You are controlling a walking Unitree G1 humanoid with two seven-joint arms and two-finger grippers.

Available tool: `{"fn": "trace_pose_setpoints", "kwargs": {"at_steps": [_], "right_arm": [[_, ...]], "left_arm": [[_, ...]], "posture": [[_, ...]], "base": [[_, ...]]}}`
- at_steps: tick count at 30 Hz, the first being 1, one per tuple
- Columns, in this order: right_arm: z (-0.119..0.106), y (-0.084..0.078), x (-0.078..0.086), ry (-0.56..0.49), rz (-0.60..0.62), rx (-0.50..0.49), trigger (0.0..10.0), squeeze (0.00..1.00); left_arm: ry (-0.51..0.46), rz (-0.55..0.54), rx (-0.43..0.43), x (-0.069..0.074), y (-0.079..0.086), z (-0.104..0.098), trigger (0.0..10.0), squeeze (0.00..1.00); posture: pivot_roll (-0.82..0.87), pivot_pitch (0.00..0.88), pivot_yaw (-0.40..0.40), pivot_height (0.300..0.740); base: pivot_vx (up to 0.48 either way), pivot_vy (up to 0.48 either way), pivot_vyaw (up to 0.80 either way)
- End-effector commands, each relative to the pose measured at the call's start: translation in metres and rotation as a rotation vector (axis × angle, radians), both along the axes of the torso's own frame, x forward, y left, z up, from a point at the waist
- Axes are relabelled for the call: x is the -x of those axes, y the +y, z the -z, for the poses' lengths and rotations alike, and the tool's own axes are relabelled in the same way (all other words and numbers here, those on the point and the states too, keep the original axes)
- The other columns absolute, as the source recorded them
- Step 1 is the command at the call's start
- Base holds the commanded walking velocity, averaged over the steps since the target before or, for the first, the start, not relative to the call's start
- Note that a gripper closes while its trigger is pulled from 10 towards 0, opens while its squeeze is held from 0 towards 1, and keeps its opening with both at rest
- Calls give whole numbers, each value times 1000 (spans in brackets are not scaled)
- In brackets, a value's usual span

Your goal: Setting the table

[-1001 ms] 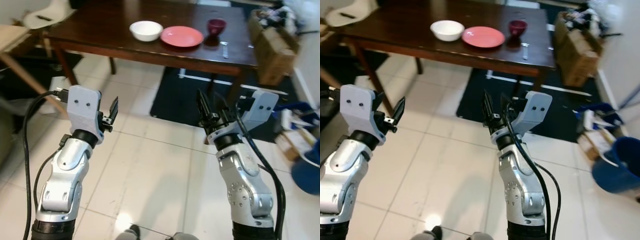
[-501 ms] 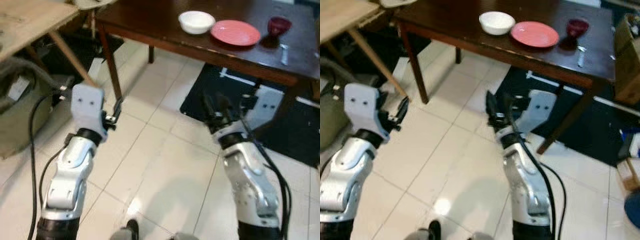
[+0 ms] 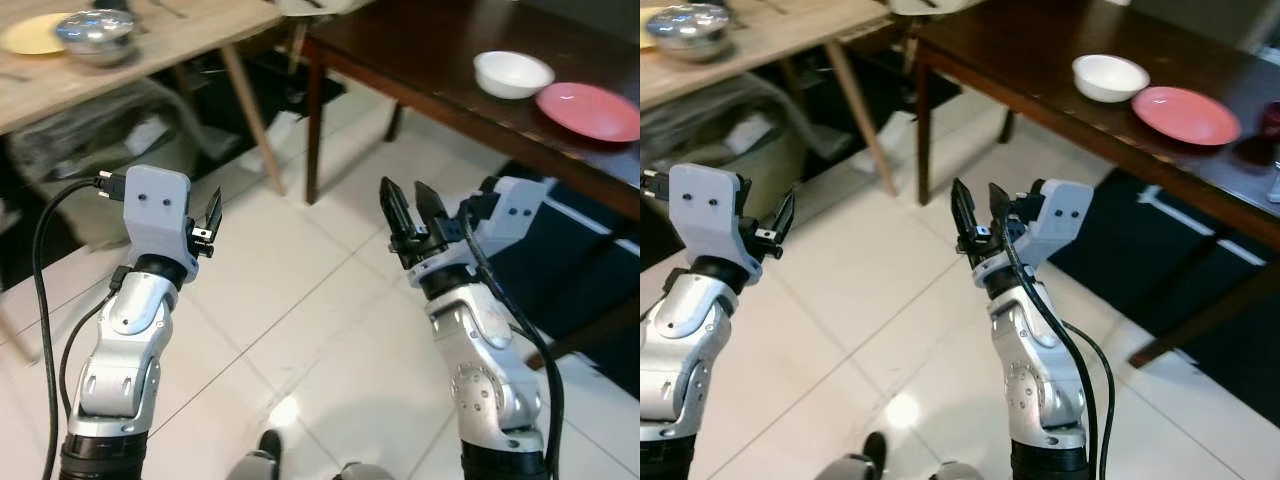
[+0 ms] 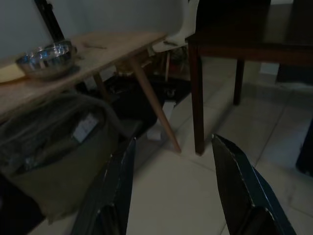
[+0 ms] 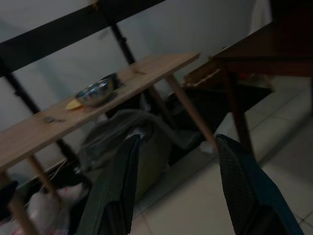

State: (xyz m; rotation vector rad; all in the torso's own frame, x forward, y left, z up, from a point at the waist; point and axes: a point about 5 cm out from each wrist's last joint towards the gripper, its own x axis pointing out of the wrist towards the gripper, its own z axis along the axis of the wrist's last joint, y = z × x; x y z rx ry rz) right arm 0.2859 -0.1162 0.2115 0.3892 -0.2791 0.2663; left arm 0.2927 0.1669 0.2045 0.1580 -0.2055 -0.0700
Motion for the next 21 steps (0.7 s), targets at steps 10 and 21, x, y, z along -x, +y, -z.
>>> {"fn": "trace_pose_setpoints", "kwargs": {"at_steps": [10,21], "right_arm": [[2,-1,1,2,-9,-4,10000,0],[2,7,5,-10,-61,-5,10000,0]], "left_arm": [[18,-43,-21,-3,3,4,10000,102],[25,-207,-49,-11,20,7,10000,149]], "posture": [[-107,39,21,740],[-107,36,22,740]], "base": [[0,0,781],[310,0,353]]}}
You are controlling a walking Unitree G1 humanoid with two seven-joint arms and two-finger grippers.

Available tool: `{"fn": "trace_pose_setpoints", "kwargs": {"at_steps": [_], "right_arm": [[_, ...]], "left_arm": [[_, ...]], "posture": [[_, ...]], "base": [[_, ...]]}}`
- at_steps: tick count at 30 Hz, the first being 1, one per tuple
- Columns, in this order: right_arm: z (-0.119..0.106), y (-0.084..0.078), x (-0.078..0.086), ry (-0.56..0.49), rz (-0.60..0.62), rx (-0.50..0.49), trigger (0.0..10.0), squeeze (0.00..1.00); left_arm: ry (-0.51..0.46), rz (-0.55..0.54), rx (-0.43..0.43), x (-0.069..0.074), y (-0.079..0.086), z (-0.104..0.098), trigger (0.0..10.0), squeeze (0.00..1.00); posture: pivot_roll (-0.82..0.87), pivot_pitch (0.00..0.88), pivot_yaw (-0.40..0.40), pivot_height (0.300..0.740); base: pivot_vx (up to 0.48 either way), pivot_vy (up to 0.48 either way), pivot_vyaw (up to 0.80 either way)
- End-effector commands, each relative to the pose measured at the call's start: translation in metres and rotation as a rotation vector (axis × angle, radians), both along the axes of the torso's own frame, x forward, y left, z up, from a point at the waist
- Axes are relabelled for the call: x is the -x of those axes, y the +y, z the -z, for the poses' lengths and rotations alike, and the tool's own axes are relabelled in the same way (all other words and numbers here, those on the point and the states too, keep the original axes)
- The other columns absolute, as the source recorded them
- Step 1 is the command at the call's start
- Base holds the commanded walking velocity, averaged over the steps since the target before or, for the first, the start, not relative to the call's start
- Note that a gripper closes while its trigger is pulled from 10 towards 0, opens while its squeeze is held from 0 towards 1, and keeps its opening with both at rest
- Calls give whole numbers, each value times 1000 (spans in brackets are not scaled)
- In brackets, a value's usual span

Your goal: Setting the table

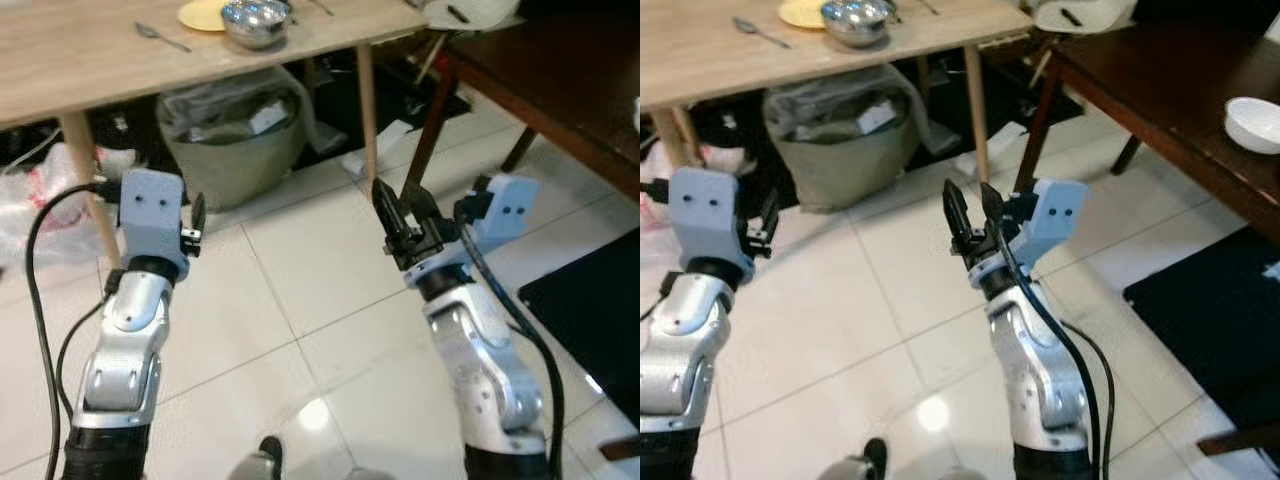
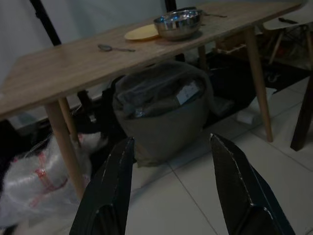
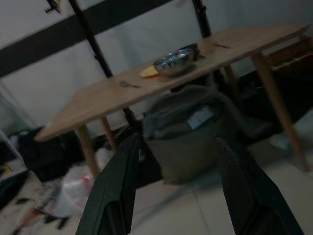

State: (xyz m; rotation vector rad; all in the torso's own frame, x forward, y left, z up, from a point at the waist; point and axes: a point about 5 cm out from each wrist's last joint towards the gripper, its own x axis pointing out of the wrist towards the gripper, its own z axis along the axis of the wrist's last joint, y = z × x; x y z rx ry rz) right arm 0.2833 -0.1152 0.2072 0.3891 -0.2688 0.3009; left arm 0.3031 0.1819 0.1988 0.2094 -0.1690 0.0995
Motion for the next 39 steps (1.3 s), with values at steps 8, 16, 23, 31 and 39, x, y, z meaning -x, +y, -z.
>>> {"fn": "trace_pose_setpoints", "kwargs": {"at_steps": [8,16,23,31,39], "right_arm": [[-4,6,3,-26,-28,5,10000,0],[-3,4,3,-27,-19,6,10000,0],[-3,3,2,-25,-11,2,10000,0],[-5,-8,-2,-23,64,-21,10000,0],[-5,-21,-6,-9,156,-38,10000,0]], "left_arm": [[1,-35,-26,-1,5,0,10000,145],[-6,-33,-29,-1,3,1,10000,145],[-6,-32,-32,-1,2,1,10000,145],[-6,-23,-33,-1,2,1,10000,149],[-4,-10,-33,-2,0,1,10000,157]], "posture": [[-105,41,24,740],[-105,48,23,740],[-105,48,23,740],[-105,48,23,740],[-104,50,24,740]], "base": [[480,0,355],[480,0,752],[480,0,745],[480,0,0],[480,0,0]]}}
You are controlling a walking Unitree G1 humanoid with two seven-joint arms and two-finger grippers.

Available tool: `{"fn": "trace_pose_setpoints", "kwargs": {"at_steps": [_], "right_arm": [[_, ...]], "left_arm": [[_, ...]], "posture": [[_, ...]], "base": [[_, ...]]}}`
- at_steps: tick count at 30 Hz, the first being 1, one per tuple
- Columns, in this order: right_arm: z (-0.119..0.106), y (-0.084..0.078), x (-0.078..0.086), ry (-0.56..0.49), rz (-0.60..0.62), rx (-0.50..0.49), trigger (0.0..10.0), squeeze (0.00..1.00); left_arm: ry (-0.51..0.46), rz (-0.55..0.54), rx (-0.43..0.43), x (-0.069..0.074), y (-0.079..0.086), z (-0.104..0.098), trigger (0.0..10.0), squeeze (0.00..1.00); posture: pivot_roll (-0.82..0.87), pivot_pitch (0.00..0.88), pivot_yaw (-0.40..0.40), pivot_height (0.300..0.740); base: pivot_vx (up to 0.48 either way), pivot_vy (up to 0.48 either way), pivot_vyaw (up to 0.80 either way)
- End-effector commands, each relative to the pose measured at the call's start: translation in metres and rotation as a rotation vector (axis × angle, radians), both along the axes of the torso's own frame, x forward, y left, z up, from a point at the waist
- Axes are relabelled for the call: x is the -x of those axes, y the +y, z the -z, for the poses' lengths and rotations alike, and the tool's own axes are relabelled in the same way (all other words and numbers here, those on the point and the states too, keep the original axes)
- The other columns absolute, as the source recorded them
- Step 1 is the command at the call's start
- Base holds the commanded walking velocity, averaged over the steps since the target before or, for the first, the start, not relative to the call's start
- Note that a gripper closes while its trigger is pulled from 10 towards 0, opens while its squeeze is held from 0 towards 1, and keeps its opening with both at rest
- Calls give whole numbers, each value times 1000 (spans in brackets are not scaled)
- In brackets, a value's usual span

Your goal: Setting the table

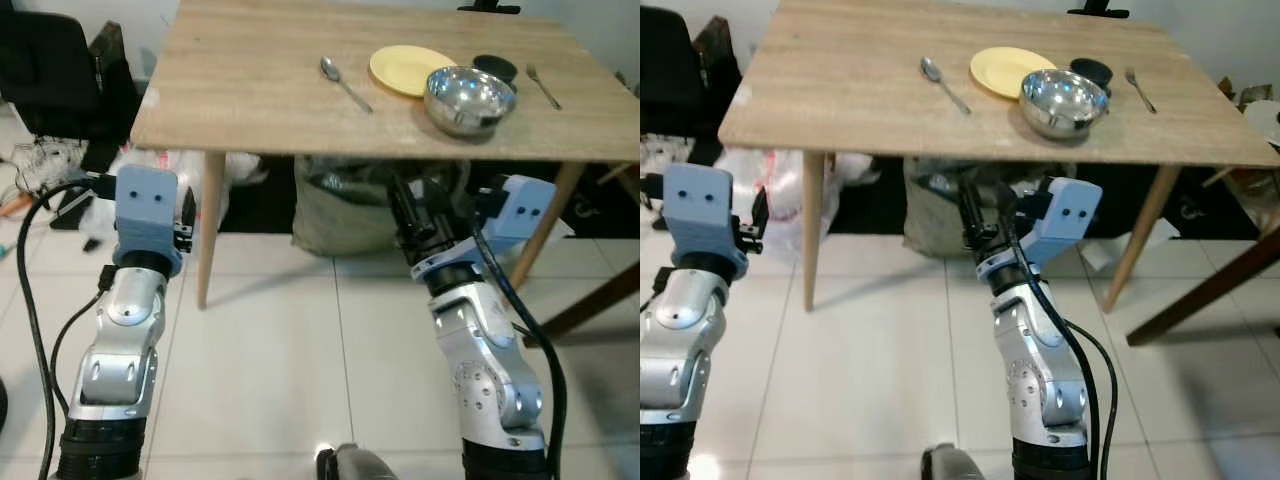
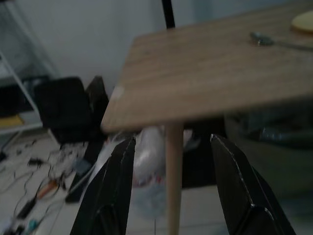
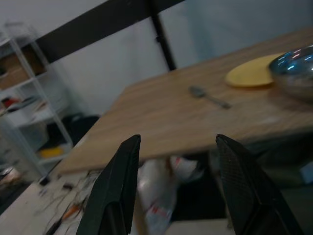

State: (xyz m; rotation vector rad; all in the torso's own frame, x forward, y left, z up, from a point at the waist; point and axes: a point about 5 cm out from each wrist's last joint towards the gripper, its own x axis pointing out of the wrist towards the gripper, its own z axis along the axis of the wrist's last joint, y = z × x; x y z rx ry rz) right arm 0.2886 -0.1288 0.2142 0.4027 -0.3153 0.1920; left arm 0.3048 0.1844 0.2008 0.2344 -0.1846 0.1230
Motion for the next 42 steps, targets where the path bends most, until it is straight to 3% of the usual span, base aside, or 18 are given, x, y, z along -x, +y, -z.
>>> {"fn": "trace_pose_setpoints", "kwargs": {"at_steps": [1,6,28,36,42], "right_arm": [[2,-8,-1,14,50,-7,10000,0],[2,-13,-3,17,69,-10,10000,0],[1,-8,-5,8,38,11,10000,0],[-1,-3,-5,-13,7,48,10000,0],[-1,6,-5,-27,-107,120,10000,0]], "left_arm": [[13,14,-9,0,-3,3,10000,157],[14,21,-11,0,-3,3,10000,153],[16,35,-14,0,-4,3,10000,149],[18,42,-15,0,-5,4,10000,153],[17,48,-18,-1,-5,4,10000,149]], "posture": [[-104,50,24,740],[-103,50,24,740],[-100,49,26,740],[-99,46,25,740],[-100,42,28,740]], "base": [[480,0,0],[480,0,-800],[480,0,0],[480,0,0],[480,0,0]]}}
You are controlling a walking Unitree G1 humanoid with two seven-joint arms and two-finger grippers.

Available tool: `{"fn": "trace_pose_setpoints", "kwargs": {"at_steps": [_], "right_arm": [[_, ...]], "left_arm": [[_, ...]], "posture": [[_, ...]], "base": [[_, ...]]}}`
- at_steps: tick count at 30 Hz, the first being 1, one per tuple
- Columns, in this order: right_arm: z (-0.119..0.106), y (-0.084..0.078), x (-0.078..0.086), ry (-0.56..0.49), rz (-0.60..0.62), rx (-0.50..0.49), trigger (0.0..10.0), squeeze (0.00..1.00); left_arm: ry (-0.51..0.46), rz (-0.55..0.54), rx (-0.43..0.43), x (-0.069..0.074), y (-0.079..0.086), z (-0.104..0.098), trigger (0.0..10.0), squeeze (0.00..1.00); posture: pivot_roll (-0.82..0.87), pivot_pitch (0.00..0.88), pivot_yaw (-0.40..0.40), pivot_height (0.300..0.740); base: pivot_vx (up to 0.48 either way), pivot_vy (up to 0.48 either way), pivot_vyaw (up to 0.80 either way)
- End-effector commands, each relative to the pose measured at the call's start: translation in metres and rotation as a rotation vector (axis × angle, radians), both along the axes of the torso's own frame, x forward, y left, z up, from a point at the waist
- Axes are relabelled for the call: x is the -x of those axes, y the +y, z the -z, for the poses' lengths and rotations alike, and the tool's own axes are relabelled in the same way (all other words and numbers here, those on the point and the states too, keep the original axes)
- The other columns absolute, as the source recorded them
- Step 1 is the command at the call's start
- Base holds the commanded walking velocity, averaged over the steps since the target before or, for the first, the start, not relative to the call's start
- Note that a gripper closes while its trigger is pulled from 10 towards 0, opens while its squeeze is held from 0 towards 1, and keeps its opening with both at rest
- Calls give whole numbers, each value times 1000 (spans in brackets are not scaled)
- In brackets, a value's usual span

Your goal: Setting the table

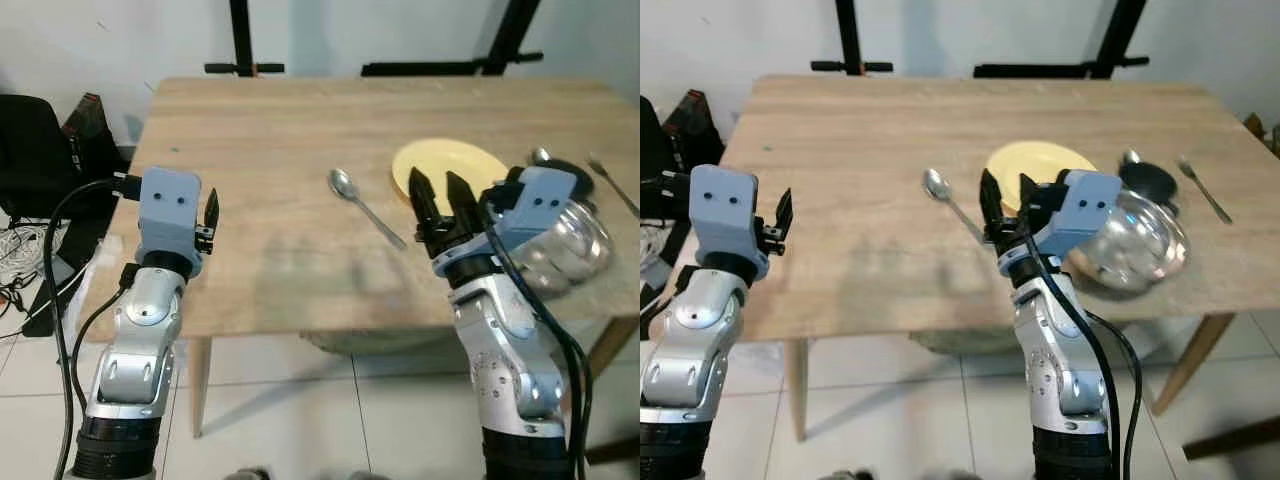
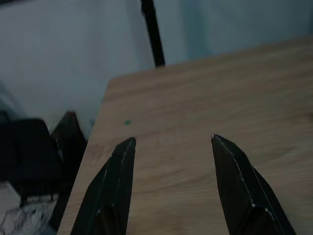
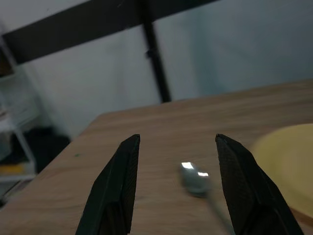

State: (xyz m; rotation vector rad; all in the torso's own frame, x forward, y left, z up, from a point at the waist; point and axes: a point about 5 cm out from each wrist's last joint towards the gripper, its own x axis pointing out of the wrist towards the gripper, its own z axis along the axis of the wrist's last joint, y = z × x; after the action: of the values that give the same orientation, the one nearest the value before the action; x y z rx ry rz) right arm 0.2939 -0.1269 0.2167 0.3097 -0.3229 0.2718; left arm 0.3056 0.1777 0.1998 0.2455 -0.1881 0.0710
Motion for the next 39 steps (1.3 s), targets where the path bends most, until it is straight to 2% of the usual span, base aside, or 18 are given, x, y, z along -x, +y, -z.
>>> {"fn": "trace_pose_setpoints", "kwargs": {"at_steps": [1,8,10,11,12,13,15,18,22,27,28,32,36,38,39], "right_arm": [[2,4,1,6,-47,20,10000,0],[7,11,1,20,-171,115,10000,0],[12,11,1,40,-215,177,10000,0],[12,11,1,40,-215,177,10000,0],[16,9,2,53,-258,240,10000,0],[18,9,2,58,-275,260,10000,0],[20,8,3,68,-312,298,10000,0],[25,7,5,87,-372,362,10000,0],[37,-1,5,130,-442,483,10000,0],[48,-13,1,177,-474,565,10000,0],[50,-18,-4,187,-462,602,10000,0],[48,-25,-10,186,-420,626,10000,0],[46,-44,-22,214,-317,672,10000,0],[47,-47,-24,221,-306,669,10000,0],[52,-60,-29,260,-254,683,10000,0]], "left_arm": [[13,-3,-2,0,1,3,10000,149],[27,70,-1,2,-3,4,10000,149],[86,318,32,14,-17,4,10000,90],[86,318,32,14,-17,4,10000,90],[132,539,31,30,-24,1,10000,67],[145,600,26,35,-24,0,10000,67],[180,695,21,44,-21,-1,10000,31],[220,776,2,50,-19,-2,10000,16],[281,918,-45,61,-26,0,10000,20],[315,982,-61,66,-35,3,10000,20],[320,978,-82,64,-35,4,10000,24],[320,971,-87,62,-35,4,10000,24],[330,970,-92,61,-34,4,10000,24],[333,970,-95,61,-33,4,10000,27],[342,974,-100,59,-34,6,10000,24]], "posture": [[-100,42,28,740],[-95,37,27,740],[-94,37,26,740],[-94,37,26,740],[-81,37,23,740],[-81,37,23,740],[-77,38,23,740],[-73,38,25,740],[-71,44,23,740],[-70,48,16,740],[-71,50,10,740],[-71,51,8,740],[-72,56,7,740],[-74,59,8,740],[-74,60,11,740]], "base": [[480,0,0],[480,0,0],[366,0,0],[251,0,0],[0,0,0],[0,0,0],[0,0,0],[0,0,0],[0,0,0],[0,0,0],[0,0,0],[0,0,0],[0,0,0],[0,0,0],[0,0,0]]}}
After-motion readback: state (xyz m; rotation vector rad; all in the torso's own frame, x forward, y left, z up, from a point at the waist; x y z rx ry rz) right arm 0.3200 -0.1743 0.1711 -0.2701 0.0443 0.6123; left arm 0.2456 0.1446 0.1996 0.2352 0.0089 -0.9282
